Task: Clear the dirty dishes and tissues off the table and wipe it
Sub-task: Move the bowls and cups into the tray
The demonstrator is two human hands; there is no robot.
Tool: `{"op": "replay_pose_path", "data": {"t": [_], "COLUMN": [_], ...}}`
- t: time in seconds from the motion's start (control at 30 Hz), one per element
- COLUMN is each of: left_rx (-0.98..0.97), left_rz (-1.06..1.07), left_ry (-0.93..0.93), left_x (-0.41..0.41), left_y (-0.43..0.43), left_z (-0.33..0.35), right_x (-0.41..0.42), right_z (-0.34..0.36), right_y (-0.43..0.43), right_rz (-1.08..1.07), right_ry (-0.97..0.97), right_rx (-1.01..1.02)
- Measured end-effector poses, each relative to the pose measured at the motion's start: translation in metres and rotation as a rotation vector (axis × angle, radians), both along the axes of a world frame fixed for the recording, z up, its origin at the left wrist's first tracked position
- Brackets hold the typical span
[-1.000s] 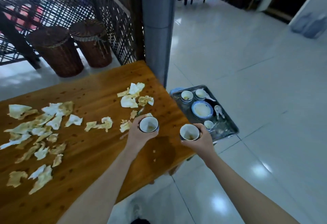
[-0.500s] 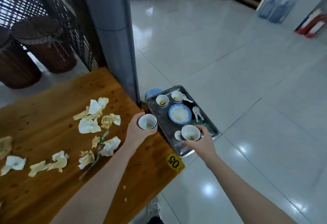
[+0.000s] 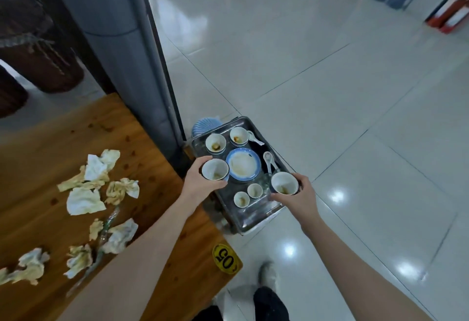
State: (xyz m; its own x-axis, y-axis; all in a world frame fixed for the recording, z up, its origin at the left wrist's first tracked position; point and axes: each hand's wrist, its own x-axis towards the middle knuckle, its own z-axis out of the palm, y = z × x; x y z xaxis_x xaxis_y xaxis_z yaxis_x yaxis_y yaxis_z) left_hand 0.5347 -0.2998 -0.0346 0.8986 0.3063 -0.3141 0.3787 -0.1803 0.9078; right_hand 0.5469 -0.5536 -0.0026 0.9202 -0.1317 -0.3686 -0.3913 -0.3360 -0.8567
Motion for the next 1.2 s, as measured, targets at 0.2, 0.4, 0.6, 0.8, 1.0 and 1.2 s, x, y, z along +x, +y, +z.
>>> {"op": "replay_pose_path", "data": {"t": [0.2,0.4,0.6,0.8,1.0,1.2], "left_rx": [-0.005,-0.054,-0.047,-0.093,-0.095,-0.054], "left_rz": [0.157,0.346,0.381,0.454,0.496,0.544], "left_ry": [0.050,0.118,0.160,0.215,0.244,0.269], "left_x": [0.009,0.006,-0.002,-0.012,-0.025,-0.038], "left_y": [-0.027,-0.073,-0.122,-0.158,-0.175,-0.178], "left_z": [-0.007,-0.026,-0.063,-0.108,-0.152,-0.195], "right_x": [0.057,0.086,0.095,0.085,0.075,0.066], "right_z": [-0.021,-0.047,-0.076,-0.120,-0.174,-0.226], "right_y": [-0.010,-0.009,-0.042,-0.066,-0.078,-0.074], "right_rz": [0.120,0.404,0.511,0.590,0.570,0.591], "right_ry": [0.014,0.024,0.085,0.069,0.113,0.150], "right_rx": [0.009,0.007,-0.024,-0.221,-0.265,-0.268]}}
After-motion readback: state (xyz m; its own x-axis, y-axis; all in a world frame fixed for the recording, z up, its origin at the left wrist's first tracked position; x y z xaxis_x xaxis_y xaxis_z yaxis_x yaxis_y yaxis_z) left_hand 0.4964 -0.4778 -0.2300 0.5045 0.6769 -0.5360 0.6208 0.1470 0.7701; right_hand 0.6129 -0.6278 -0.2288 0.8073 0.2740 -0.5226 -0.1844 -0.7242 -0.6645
